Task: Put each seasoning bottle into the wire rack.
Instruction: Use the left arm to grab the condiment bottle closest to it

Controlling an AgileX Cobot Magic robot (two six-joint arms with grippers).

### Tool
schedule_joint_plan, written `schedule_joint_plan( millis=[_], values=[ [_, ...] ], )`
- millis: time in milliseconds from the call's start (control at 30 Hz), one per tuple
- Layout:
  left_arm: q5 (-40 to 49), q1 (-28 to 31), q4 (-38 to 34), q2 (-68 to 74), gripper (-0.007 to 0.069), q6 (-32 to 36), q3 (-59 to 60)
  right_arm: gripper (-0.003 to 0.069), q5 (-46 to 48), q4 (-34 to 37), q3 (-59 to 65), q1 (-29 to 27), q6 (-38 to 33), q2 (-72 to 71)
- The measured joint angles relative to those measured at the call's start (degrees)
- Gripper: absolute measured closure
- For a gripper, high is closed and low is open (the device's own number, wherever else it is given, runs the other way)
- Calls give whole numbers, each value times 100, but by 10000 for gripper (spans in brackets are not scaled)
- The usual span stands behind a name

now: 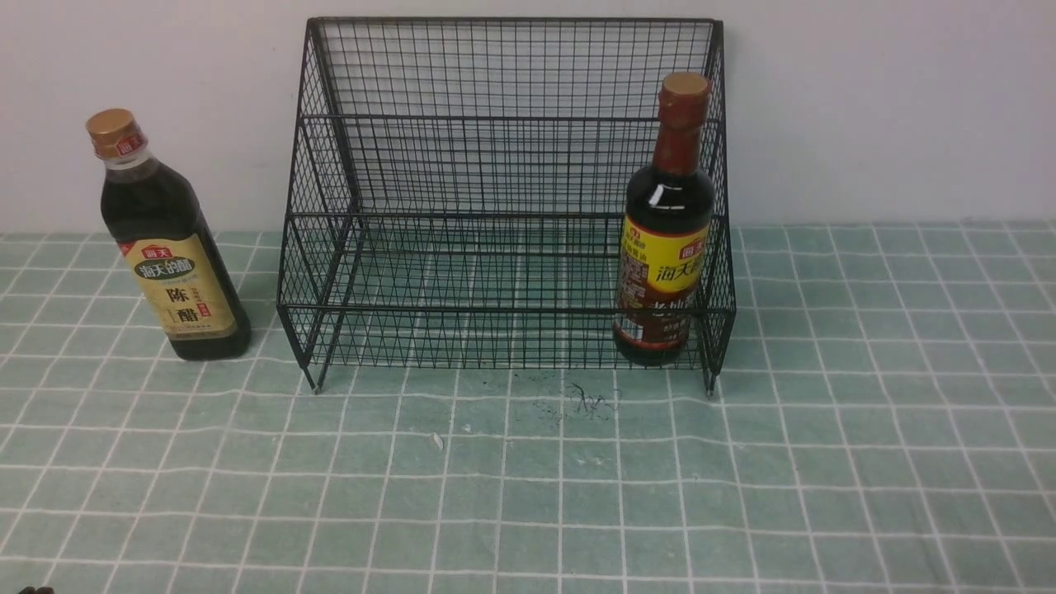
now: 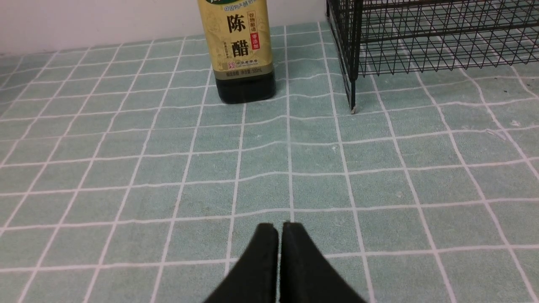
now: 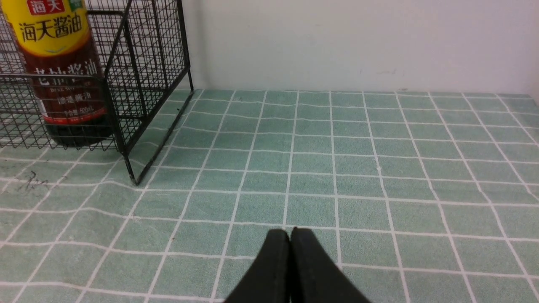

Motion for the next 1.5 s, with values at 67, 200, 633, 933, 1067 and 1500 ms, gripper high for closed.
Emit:
schedule_joint_plan(
  millis=[67,200,633,933,1067,1500],
  values=[
    [0,0,0,0,631,0,0,673,0,0,0,0,0,0],
    [0,0,0,0,631,0,0,673,0,0,0,0,0,0],
    [0,0,0,0,631,0,0,673,0,0,0,0,6,0],
    [-969,0,-365,0,631,-256,24,673,0,0,0,0,6,0],
    [-2073,0,-823,0,631,-549,24,673,0,0,0,0,6,0],
    [-4558,0,-852,1145,631,-737,-1241,673,0,0,0,0,10,0]
  ],
)
